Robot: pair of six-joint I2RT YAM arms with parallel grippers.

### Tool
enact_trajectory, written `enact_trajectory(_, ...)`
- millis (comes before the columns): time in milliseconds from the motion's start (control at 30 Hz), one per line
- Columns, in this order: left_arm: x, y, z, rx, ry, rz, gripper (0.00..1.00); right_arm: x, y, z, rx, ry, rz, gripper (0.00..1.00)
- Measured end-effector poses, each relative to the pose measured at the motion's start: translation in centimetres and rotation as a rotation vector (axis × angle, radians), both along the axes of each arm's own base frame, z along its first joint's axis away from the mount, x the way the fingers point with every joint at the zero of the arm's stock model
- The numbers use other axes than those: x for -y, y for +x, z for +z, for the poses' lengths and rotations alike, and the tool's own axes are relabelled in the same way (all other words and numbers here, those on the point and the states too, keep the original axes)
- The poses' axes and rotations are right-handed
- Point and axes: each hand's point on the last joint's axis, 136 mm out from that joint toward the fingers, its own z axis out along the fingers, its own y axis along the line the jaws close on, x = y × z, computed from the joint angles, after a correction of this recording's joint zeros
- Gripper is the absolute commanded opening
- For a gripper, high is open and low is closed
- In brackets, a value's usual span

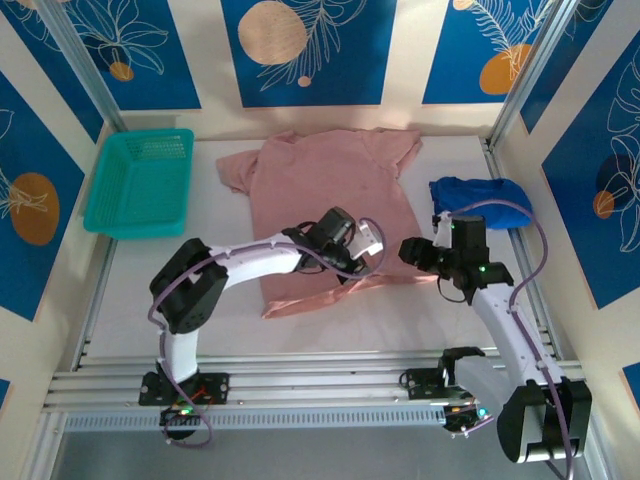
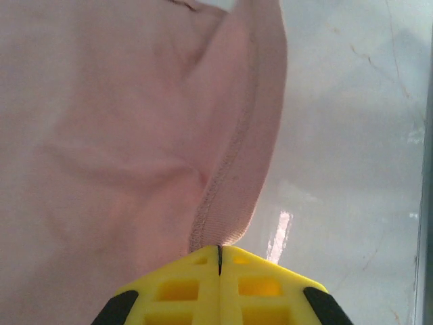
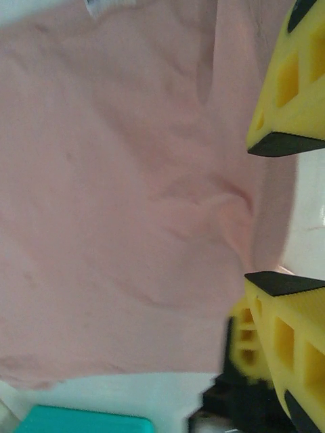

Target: Fold the inside-out t-shirt

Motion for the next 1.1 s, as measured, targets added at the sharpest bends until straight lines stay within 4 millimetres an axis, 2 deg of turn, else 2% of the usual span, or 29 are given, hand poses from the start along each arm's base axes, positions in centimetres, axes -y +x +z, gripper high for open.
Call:
enact_trajectory(133, -1.9, 2.4, 1.5, -0.022, -0.050, 0.114, 0.00, -2.9, -1.4, -0.4, 0.032, 0.004, 0.127, 0.39)
enact_trajectory(200, -3.0, 3.6, 2.5, -0.035, -0.078, 0.175, 0.00, -4.6, -2.2, -0.8, 0.057, 0.005, 0.194, 0.39)
enact_trajectory(333, -4.1, 5.1, 4.5, -0.045, -0.135, 0.231, 0.00, -6.8, -2.9, -2.0, 0.101, -0.030, 0.278, 0.52)
enact_trajectory(533, -4.1, 5.0, 5.1, -0.057, -0.149, 0.228, 0.00, -6.6, 0.2, -2.6, 0.202, -0.155, 0.246, 0.67)
enact_trajectory(733, -4.0, 4.7, 5.1, -0.065, -0.154, 0.217, 0.00, -7.4, 2.5, -4.5, 0.223, -0.191, 0.265, 0.68)
enact_trajectory(767, -4.0, 4.7, 5.1, -0.067, -0.155, 0.215, 0.00, -7.6, 2.9, -4.9, 0.222, -0.193, 0.269, 0.63)
enact_trajectory(867, -4.1, 4.6, 4.9, -0.072, -0.152, 0.215, 0.00, -8.2, 4.1, -5.8, 0.218, -0.202, 0.282, 0.23)
enact_trajectory(900, -4.2, 4.5, 4.6, -0.075, -0.148, 0.216, 0.00, -8.3, 4.6, -5.9, 0.221, -0.201, 0.283, 0.12)
enact_trajectory(933, -4.3, 4.4, 4.3, -0.079, -0.143, 0.216, 0.00, -8.5, 4.9, -5.9, 0.222, -0.198, 0.284, 0.06)
enact_trajectory(967, -4.6, 4.2, 4.0, -0.084, -0.136, 0.219, 0.00, -8.6, 5.3, -5.7, 0.229, -0.189, 0.280, 0.00)
enact_trajectory(1033, -5.1, 3.9, 3.3, -0.088, -0.120, 0.225, 0.00, -8.9, 5.8, -4.9, 0.248, -0.167, 0.275, 0.00)
enact_trajectory(1100, -5.7, 3.8, 2.7, -0.077, -0.100, 0.234, 0.09, -9.2, 6.2, -4.0, 0.266, -0.143, 0.277, 0.00)
